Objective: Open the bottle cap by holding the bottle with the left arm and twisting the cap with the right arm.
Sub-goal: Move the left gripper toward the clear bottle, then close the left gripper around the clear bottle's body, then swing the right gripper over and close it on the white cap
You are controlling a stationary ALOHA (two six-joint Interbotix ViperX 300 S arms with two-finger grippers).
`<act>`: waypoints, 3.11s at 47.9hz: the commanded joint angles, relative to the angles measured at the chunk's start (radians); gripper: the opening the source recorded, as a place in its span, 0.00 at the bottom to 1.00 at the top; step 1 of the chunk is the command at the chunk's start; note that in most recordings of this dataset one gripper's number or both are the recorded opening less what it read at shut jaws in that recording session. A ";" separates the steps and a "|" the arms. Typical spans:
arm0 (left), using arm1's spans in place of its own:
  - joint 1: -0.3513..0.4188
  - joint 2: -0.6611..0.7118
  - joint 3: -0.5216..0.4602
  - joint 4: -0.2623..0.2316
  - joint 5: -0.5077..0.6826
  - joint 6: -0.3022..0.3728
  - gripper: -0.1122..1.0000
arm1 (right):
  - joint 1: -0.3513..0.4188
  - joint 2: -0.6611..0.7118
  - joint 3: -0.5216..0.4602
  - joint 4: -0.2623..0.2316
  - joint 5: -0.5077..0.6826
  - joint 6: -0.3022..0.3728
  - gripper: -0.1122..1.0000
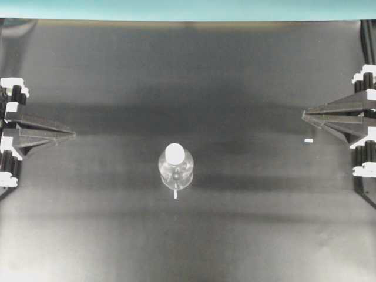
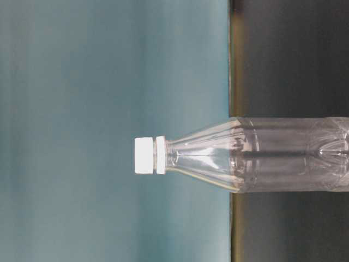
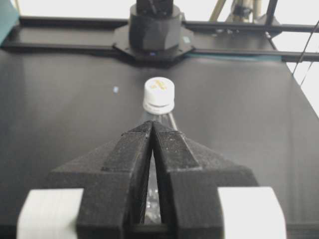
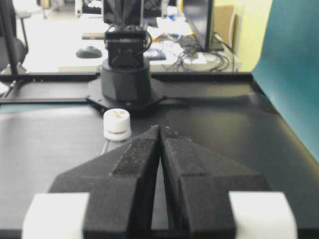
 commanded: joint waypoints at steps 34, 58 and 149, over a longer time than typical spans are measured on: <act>0.015 0.448 -0.209 0.041 -0.247 0.011 0.55 | -0.003 0.052 -0.095 0.051 0.232 0.023 0.10; -0.005 0.756 -0.362 0.041 -0.396 -0.012 0.95 | -0.012 0.046 -0.098 0.049 0.236 0.025 0.10; -0.021 1.285 -0.298 0.041 -0.523 -0.161 0.95 | 0.014 0.087 -0.212 0.112 0.390 0.172 0.10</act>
